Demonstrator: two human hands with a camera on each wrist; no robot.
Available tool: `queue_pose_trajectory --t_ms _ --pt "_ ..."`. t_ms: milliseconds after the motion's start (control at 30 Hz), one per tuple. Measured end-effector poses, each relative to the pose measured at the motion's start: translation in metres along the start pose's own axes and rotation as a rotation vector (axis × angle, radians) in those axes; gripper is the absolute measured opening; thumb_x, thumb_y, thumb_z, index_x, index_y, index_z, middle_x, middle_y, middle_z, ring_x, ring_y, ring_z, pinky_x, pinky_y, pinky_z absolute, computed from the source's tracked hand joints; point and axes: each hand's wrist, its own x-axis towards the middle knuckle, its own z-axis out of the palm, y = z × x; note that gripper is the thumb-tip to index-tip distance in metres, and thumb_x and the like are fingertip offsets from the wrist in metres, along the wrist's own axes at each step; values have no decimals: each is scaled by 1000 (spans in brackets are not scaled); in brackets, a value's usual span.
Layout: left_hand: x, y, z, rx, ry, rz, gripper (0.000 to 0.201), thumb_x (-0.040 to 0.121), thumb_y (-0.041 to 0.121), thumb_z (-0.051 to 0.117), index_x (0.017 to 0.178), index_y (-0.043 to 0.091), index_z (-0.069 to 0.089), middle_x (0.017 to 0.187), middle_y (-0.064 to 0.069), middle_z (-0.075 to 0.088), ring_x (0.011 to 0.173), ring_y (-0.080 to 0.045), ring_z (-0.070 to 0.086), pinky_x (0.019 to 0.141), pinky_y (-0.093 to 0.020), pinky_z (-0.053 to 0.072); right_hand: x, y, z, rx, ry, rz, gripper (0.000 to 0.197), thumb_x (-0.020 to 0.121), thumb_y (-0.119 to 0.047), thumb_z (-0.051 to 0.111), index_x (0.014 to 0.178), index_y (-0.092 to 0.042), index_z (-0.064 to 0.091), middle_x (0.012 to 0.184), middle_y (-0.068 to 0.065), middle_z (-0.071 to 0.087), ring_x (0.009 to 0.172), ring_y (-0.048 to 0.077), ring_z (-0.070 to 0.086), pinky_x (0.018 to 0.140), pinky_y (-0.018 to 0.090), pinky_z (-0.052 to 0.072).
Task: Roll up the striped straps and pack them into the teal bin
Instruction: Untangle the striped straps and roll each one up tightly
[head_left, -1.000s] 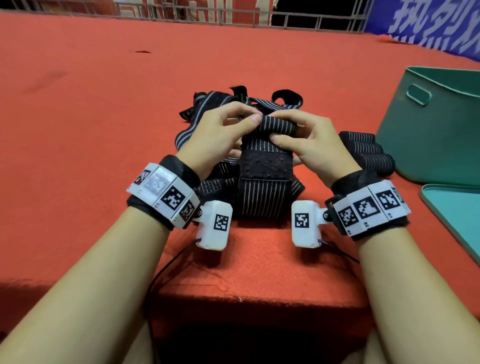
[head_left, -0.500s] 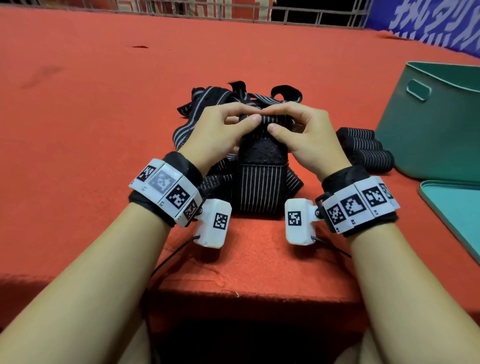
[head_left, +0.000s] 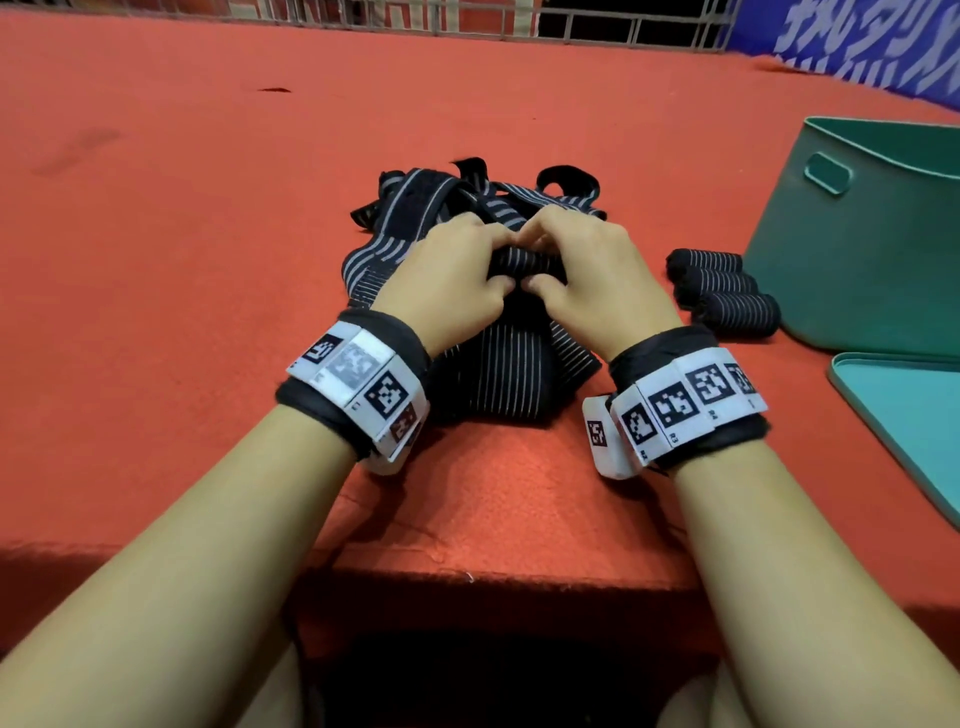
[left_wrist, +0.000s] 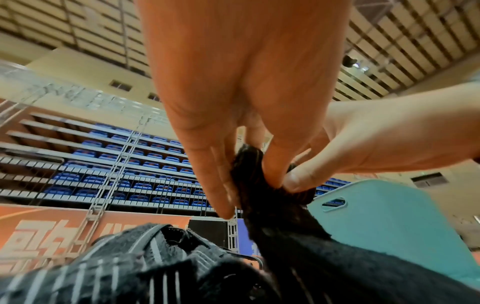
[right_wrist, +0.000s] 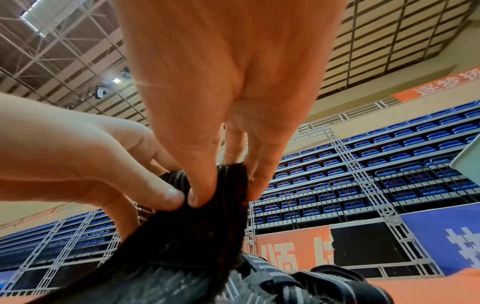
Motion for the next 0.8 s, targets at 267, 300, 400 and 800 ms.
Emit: queue_pose_trajectory --t_ms 267,300,400,800 --pt "-1 -4 2 -25 109 -25 29 83 16 73 112 19 70 108 -1 72 107 -25 64 91 -43 50 -5 -2 2 -130 -27 19 50 86 -19 65 135 -23 62 136 -5 61 128 20 52 102 40 48" --pt "-1 -5 2 -27 128 -21 29 82 16 73 110 19 70 107 1 72 105 -24 64 90 -43 50 -6 -2 1 -136 -44 33 53 87 -20 63 139 -26 61 138 -5 63 128 21 54 102 40 48" --pt "-2 -4 2 -34 124 -5 29 82 20 69 112 21 70 105 3 71 100 -20 64 89 -43 52 -7 0 -1 -102 -22 51 49 87 -20 61 134 -36 67 113 -2 75 104 26 67 90 42 55" --pt "3 -12 0 -185 115 3 27 94 29 71 120 24 75 115 6 75 113 -8 63 85 -9 34 -2 11 6 54 -36 88 52 83 -33 72 135 -33 66 127 -10 71 120 13 63 102 38 51"
